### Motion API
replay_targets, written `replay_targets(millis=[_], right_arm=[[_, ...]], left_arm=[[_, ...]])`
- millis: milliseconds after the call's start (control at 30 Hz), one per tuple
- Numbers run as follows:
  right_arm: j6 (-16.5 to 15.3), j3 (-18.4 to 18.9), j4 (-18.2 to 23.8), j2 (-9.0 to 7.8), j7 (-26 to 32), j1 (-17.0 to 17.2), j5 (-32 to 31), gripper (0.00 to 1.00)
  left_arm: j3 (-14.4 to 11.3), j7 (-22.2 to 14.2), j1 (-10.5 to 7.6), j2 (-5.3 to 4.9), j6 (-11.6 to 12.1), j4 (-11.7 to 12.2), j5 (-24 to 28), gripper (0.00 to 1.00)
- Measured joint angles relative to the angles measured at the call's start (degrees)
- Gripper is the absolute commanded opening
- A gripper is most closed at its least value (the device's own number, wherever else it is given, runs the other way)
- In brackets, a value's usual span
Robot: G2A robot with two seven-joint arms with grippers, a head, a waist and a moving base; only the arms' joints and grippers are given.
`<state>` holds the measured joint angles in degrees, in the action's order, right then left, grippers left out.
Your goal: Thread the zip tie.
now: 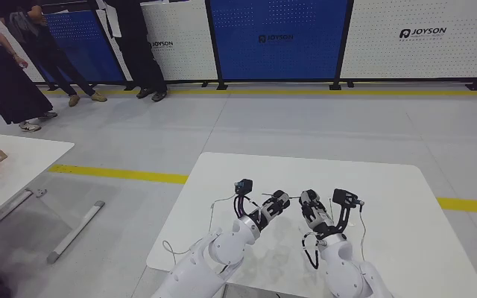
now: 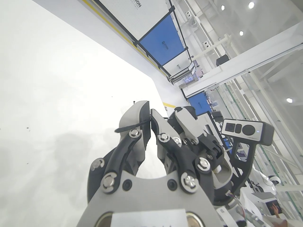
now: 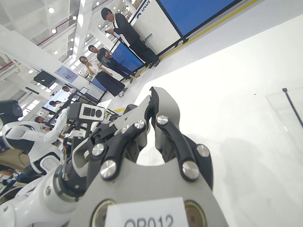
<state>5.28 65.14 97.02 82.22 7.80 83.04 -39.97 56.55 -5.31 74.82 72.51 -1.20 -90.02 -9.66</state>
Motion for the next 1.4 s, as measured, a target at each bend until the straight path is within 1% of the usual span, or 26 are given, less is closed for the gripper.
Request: replay_targets(millis=[33, 67, 100, 133, 233, 300, 333, 367, 400, 433, 467, 500, 733, 900, 1000, 1200, 1400], right_arm=[[-0.13, 0.04, 0.08, -0.03, -0.03, 0.08, -0.06, 0.33], [-0.24, 0.08, 0.15, -0.05, -0.06, 0.17, -0.12, 0.34], [-0.35, 0.12, 0.24, -0.08, -0.07, 0.27, -0.20, 0.32], [-0.39, 0.16, 0.29, -0.10, -0.09, 0.34, -0.23, 0.28], [-0.43, 0.30, 0.33, -0.15, -0.15, 0.54, -0.28, 0.20], [-0.44, 0.38, 0.27, -0.19, -0.17, 0.61, -0.30, 0.16], [-0.45, 0.40, 0.25, -0.20, -0.19, 0.64, -0.32, 0.17], [-0.46, 0.41, 0.22, -0.21, -0.21, 0.66, -0.36, 0.14], [-0.47, 0.41, 0.21, -0.22, -0.23, 0.68, -0.38, 0.13], [-0.47, 0.41, 0.20, -0.23, -0.25, 0.69, -0.38, 0.10], [-0.47, 0.41, 0.20, -0.23, -0.29, 0.70, -0.37, 0.02], [-0.47, 0.40, 0.19, -0.24, -0.34, 0.70, -0.37, 0.00], [-0.32, 0.17, 0.00, -0.24, -0.68, 0.58, -0.62, 0.00], [-0.43, -0.18, -0.19, -0.25, -0.55, 0.43, -1.05, 0.00], [-0.54, -0.27, -0.17, -0.27, -0.58, 0.47, -1.20, 0.00], [-2.38, 0.20, 0.49, -0.35, -2.47, 1.37, -0.24, 0.00], [-4.07, 0.55, 0.85, -0.48, -3.07, 1.97, 0.42, 0.00]], left_arm=[[-0.01, -0.01, -0.04, 0.02, -0.04, 0.05, -0.03, 0.00], [-0.03, -0.01, -0.06, 0.04, -0.08, 0.08, -0.04, 0.00], [-0.03, 0.01, -0.09, 0.07, -0.14, 0.11, -0.05, 0.00], [-0.04, 0.03, -0.11, 0.09, -0.17, 0.11, -0.06, 0.00], [0.02, 0.10, -0.16, 0.14, -0.26, 0.13, -0.04, 0.00], [0.06, 0.16, -0.16, 0.18, -0.28, 0.16, -0.01, 0.00], [0.09, 0.20, -0.16, 0.19, -0.29, 0.17, 0.00, 0.00], [0.12, 0.24, -0.16, 0.21, -0.30, 0.18, 0.02, 0.00], [0.15, 0.27, -0.15, 0.23, -0.30, 0.19, 0.05, 0.00], [0.16, 0.28, -0.14, 0.24, -0.29, 0.19, 0.05, 0.00], [0.18, 0.28, -0.12, 0.25, -0.26, 0.19, 0.05, 0.00], [0.19, 0.27, -0.10, 0.26, -0.21, 0.17, 0.05, 0.00], [0.34, 0.21, 0.18, 0.32, 0.18, 0.01, 0.03, 0.00], [0.37, -0.08, 0.61, 0.31, 1.36, -0.33, -0.07, 0.00], [0.38, -0.26, 0.80, 0.30, 1.61, -0.51, -0.22, 0.00], [0.39, -0.61, 1.00, 0.29, 1.58, -0.63, -0.68, 0.00], [0.51, -0.57, 1.37, 0.32, 2.31, -1.03, -0.35, 0.00]])
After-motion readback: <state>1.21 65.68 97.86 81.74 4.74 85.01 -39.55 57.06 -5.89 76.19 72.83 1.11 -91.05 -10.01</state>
